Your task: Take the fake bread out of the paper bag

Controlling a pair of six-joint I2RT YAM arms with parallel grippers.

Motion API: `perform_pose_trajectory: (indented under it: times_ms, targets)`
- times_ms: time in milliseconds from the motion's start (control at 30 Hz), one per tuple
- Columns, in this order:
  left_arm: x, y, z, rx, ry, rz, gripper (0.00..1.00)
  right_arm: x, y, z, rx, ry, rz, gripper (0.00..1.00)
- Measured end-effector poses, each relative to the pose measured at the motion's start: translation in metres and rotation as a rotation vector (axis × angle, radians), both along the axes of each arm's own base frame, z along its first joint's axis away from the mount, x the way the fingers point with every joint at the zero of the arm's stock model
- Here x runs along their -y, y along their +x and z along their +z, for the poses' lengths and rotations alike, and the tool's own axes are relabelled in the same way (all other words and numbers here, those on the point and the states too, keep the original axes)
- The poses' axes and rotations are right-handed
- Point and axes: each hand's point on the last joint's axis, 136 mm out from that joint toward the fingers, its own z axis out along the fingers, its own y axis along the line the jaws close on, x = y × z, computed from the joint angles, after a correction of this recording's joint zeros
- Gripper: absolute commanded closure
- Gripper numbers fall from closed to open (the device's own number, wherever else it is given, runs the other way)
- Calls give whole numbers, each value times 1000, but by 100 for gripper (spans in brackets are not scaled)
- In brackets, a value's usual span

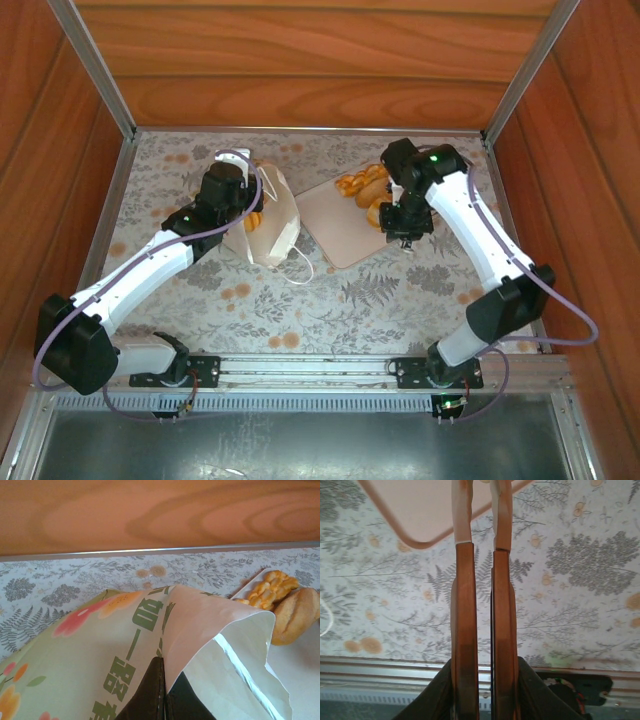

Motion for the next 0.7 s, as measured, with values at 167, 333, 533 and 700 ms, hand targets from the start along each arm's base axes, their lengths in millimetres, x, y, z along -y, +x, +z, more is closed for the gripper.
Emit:
perform_pose_trajectory:
  times_ms: [167, 333, 533, 700]
  targets:
    - [1, 0, 0, 0, -1, -3, 100, 9, 10, -7, -31, -89, 26, 91]
    - [1, 0, 0, 0, -2, -3, 100, 15, 22, -17, -53, -170, 37, 90]
    - [1, 0, 0, 0, -2, -3, 100, 17, 34, -33, -99, -226, 54, 87]
    - [0, 0, 0, 1, -2, -3, 100, 16, 47, -39, -99, -258, 61, 81]
